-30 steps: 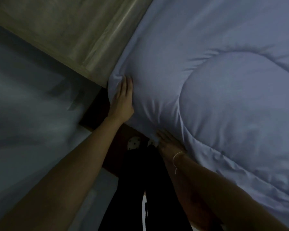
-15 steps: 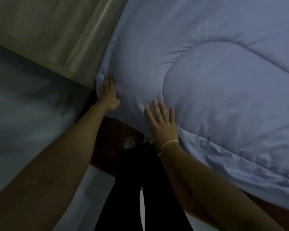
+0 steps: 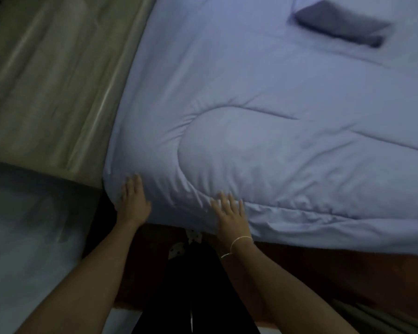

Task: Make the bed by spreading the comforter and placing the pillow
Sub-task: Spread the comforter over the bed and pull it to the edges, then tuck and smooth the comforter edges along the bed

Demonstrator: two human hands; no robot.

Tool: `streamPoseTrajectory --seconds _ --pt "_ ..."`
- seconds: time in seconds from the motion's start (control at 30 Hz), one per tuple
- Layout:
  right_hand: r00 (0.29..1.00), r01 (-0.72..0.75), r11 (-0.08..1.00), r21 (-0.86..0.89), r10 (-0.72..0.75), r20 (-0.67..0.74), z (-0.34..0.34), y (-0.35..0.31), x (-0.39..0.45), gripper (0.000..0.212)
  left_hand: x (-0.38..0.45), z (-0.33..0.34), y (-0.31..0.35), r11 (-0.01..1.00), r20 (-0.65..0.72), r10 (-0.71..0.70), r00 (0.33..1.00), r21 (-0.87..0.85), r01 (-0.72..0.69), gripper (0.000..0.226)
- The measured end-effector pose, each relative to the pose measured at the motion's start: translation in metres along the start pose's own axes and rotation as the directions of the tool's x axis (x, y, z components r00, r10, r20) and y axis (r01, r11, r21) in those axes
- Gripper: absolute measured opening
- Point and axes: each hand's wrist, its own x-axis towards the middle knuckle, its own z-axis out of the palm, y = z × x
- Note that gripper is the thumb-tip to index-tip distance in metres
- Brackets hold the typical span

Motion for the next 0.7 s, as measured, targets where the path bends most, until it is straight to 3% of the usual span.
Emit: streamPoseTrajectory --seconds 0.17,0.27,0.37,0.53,0.7 --pt "0.943 -0.324 0.942 0.082 0.329 -0.052 -0.024 0.071 -0.057 0.082 -0.008 -0.007 0.081 0.963 -0.061 0.268 0.961 0.058 -0.265 0.078" --pt "0.860 -0.488 0.860 0.152 0.503 -0.085 -0.032 0.110 -0.094 0.078 -0.010 -0.009 0.144 0.886 -0.063 0.450 0.891 0.158 -0.436 0.074" --pt "0.747 -0.632 0.738 0.235 0.661 -0.069 -0.041 0.145 -0.133 0.081 -0.023 0.001 0.214 0.770 -0.078 0.630 0.773 0.195 -0.608 0.063" --pt "0.621 -0.694 0.597 0.401 0.779 -0.086 -0.029 0.207 -0.186 0.076 -0.060 0.046 0.320 0.572 0.002 0.805 0.593 0.258 -0.779 0.051" --pt "0.518 -0.709 0.473 0.523 0.853 -0.068 -0.014 0.288 -0.235 0.074 -0.106 0.114 0.412 0.440 0.095 0.870 0.484 0.295 -0.848 0.047"
